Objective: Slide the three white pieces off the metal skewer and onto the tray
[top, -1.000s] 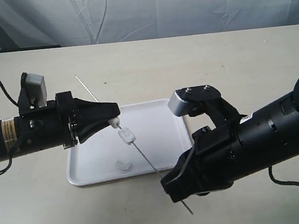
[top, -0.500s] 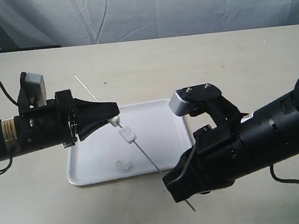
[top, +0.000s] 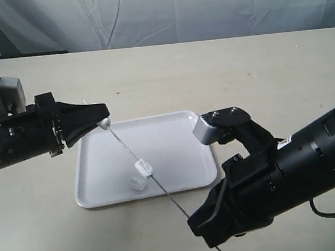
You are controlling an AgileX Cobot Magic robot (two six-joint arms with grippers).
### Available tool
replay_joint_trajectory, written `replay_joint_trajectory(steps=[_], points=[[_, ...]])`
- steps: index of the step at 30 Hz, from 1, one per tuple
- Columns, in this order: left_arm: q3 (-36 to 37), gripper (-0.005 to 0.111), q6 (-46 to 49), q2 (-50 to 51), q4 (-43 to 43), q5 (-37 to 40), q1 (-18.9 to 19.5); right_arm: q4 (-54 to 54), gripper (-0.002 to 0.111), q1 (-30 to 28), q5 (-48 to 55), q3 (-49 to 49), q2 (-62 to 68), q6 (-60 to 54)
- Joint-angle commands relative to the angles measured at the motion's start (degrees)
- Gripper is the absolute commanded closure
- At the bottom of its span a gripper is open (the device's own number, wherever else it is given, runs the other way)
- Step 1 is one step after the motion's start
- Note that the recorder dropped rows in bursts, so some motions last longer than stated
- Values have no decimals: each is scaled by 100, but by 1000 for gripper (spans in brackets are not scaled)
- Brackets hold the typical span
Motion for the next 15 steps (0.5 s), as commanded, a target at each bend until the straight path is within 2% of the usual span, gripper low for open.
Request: replay_joint_trajectory(steps=[1, 7, 10, 12, 15], points=[[-23, 107, 142, -59, -601, 166, 533, -506, 109, -3, 626, 236, -290, 133], [-23, 107, 142, -59, -415, 166, 1028, -900, 109, -3, 867, 289, -575, 515], [-23, 107, 142, -59, -258, 166, 1101, -1024, 109, -3, 843, 294, -589, 623], [-23, 107, 142, -59, 182, 191, 1088, -1024, 109, -3, 630, 294, -591, 632], [-23, 107, 142, -59, 1120, 1486, 1064, -1011, 109, -3, 167, 294, -603, 788]])
